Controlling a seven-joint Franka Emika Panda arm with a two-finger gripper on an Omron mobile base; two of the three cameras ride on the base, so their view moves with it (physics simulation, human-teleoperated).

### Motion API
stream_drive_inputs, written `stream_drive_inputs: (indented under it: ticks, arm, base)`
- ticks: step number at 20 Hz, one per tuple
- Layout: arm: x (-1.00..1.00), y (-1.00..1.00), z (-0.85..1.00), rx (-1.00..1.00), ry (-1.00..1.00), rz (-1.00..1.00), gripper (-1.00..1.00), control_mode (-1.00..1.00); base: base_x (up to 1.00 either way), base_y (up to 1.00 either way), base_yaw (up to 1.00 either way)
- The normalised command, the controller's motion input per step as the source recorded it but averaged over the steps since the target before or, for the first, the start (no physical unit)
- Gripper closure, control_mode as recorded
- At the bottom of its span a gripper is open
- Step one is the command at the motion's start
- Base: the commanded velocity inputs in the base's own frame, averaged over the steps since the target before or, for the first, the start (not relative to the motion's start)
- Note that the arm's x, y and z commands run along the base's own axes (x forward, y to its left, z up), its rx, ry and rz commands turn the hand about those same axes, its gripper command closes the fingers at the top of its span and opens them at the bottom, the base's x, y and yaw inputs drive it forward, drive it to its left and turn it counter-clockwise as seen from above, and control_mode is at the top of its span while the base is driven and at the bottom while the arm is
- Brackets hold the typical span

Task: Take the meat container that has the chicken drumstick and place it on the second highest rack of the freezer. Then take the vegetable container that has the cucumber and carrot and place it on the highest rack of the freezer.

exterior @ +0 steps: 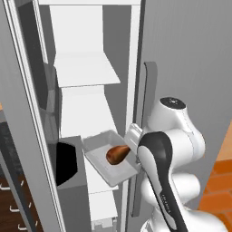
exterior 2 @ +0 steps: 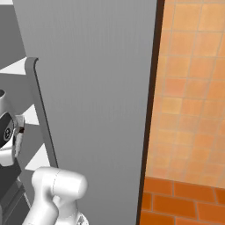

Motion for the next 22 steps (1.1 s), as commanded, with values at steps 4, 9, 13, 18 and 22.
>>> stream_drive_inputs:
  ticks: [4,9,13,18,22]
  arm:
    - [0.60,0.31,0.47,0.00,0.02,-0.07,1.00,-1.00]
    - [0.63,0.09,0.20,0.00,0.00,-0.10,1.00,-1.00]
    - [0.40,0.04,-0.34,0.00,-0.12,0.00,1.00,-1.00]
    - [0.37,0.10,-0.17,-0.01,-0.16,0.00,1.00,-1.00]
    - [0.54,0.14,0.00,0.00,-0.03,0.00,1.00,-1.00]
  base:
    - [0.00,0.00,0.00]
    - [0.00,0.00,0.00]
    - [0.00,0.00,0.00]
    - [0.00,0.00,0.00]
    - [0.00,0.00,0.00]
